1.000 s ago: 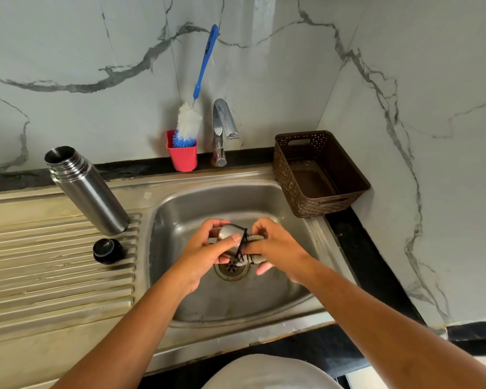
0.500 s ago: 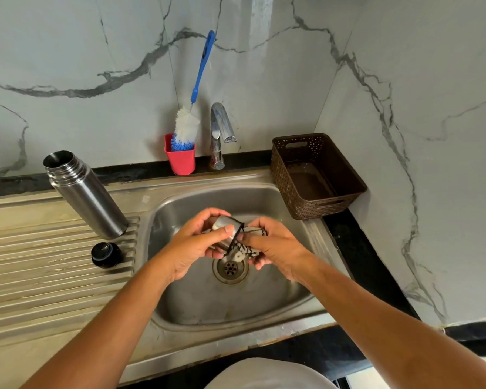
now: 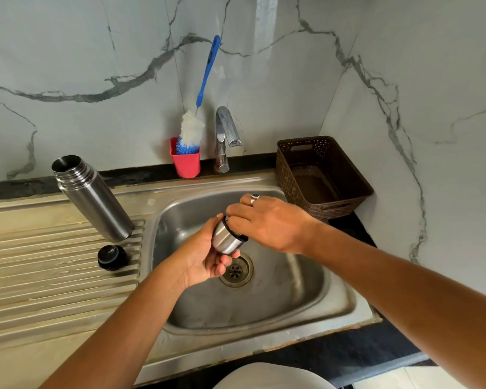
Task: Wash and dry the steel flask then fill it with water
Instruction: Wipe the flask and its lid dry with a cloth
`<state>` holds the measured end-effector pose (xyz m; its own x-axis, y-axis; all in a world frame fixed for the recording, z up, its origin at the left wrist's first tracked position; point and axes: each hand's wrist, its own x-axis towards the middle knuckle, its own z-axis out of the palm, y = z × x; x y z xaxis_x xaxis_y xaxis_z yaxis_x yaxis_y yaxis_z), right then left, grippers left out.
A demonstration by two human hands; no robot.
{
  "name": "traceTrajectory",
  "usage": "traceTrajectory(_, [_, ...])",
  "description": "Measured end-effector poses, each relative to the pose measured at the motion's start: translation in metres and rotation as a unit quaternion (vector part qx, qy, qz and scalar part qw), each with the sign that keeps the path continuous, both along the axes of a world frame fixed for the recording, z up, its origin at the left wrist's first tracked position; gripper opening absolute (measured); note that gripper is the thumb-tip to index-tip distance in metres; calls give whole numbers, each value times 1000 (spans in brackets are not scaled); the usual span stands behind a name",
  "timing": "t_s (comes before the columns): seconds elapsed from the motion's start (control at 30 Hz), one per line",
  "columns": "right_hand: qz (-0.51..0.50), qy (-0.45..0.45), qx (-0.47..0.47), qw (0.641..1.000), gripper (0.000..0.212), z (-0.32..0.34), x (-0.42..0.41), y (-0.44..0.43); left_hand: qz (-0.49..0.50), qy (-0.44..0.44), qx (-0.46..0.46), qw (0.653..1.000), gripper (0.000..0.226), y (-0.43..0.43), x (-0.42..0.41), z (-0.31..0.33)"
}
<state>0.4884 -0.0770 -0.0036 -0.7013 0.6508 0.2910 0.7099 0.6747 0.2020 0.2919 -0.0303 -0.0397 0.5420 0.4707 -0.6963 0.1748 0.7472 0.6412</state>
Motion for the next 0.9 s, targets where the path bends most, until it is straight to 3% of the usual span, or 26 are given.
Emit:
traceTrajectory(0.13, [12,-4,-10,1000,21,0,2,1,-5,19,19,1000,67,-3,3,-1])
traceTrajectory(0.2, [-54,75,-55,994,25,-6,-2,-3,15,34,66,997,66,-4,6,-5])
traceTrajectory(0.3, [-175,217,-160,947,30,-22,-8,-11,28,68,172,982,61,-6,7,-14])
traceTrajectory(0.37, [-258,308,-245,882,28,-30,-9,-18,24,86,259,962,54,-7,5,-21])
traceTrajectory(0.43, [-325,407,-340,783,25,-32,-11,-25,16,108,338,935,45,-10,4,-25])
traceTrajectory(0.53, [-371,527,-487,590,25,-32,-15,-35,-4,107,425,899,27,-15,5,-23])
traceTrajectory(0.63, [-356,609,-588,397,18,-28,-13,-41,-10,63,442,895,21,-16,4,-20])
traceTrajectory(0.7, [-336,636,-624,306,20,-23,-7,-44,-10,35,453,891,32,-12,1,-19])
traceTrajectory(0.8, [-317,668,-627,243,27,-17,5,-48,-13,11,469,883,31,-3,-5,-17])
traceTrajectory(0.9, [-315,687,-597,270,30,-15,15,-49,-15,-1,442,897,38,4,-12,-15])
